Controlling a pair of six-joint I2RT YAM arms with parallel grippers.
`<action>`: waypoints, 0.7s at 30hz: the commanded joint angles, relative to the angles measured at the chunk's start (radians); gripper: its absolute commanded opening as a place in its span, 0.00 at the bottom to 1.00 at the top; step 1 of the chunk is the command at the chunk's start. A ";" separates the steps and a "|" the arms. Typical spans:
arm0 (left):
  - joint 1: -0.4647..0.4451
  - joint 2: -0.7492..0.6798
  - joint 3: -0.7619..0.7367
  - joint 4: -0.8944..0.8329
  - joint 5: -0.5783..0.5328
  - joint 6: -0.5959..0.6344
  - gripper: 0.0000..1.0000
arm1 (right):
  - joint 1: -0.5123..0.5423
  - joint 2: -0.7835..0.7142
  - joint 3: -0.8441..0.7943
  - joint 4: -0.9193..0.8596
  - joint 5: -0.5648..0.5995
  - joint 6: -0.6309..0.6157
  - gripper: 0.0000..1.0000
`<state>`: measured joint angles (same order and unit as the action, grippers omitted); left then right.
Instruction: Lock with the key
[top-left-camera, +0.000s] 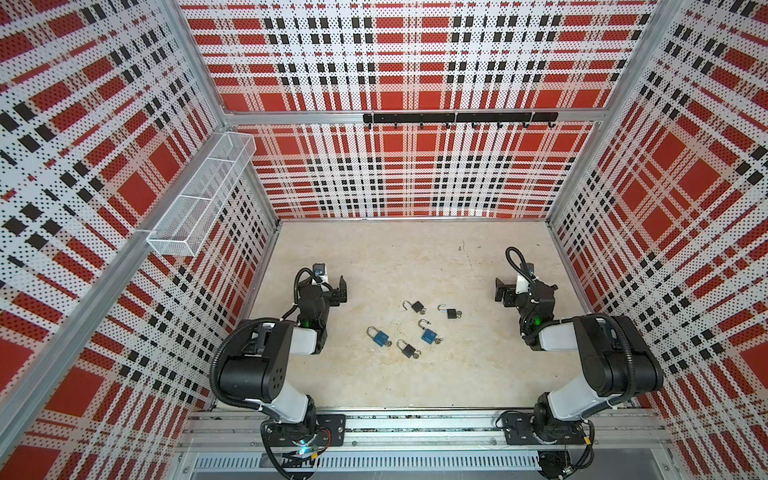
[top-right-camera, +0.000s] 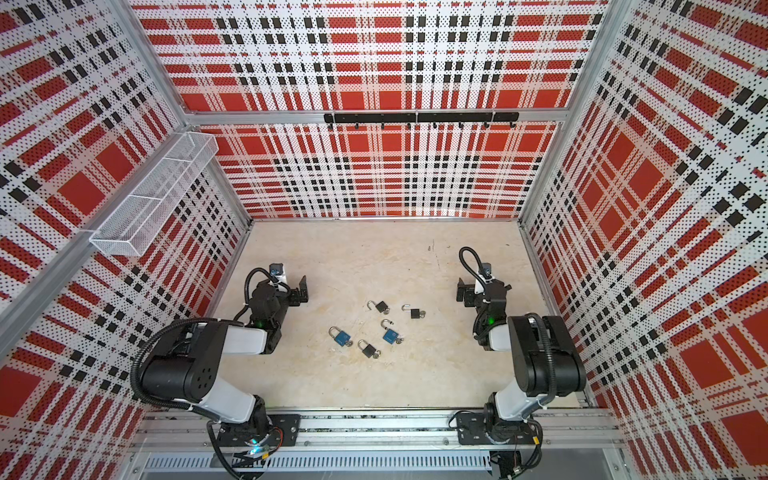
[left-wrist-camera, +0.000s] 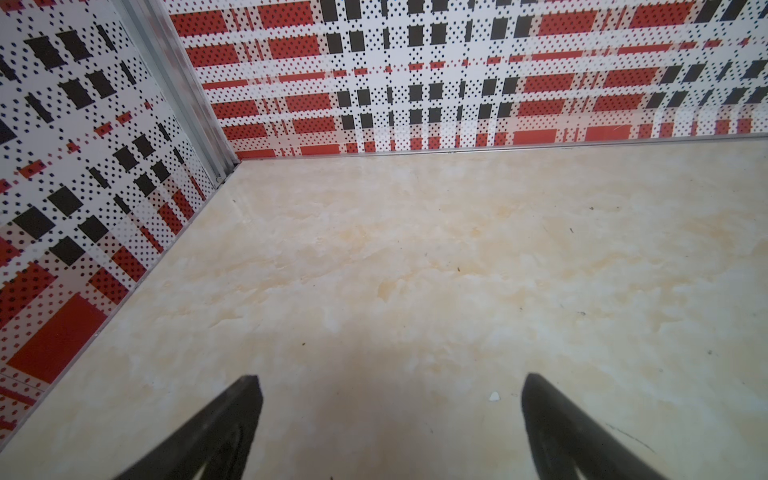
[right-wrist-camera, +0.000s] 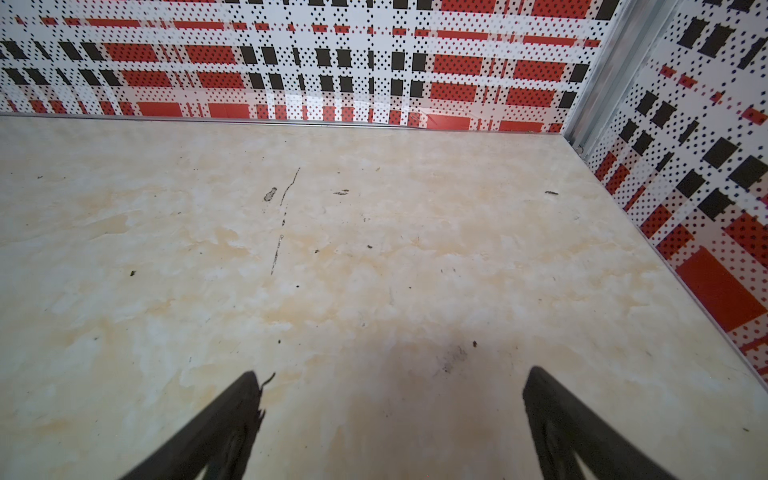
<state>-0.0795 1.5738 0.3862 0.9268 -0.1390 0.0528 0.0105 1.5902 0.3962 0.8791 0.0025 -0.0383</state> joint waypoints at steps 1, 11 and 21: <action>-0.014 -0.003 0.011 0.015 -0.059 0.000 0.90 | -0.003 -0.005 0.007 0.041 0.000 -0.012 0.94; -0.178 -0.303 0.099 -0.367 -0.350 -0.013 0.82 | 0.066 -0.321 0.248 -0.635 0.201 0.052 0.78; -0.356 -0.517 0.215 -0.741 -0.327 -0.333 0.80 | 0.252 -0.266 0.398 -0.952 0.077 0.088 0.54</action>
<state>-0.3630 1.1164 0.5865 0.3447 -0.4583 -0.1383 0.2092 1.2640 0.7605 0.0769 0.1352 0.0200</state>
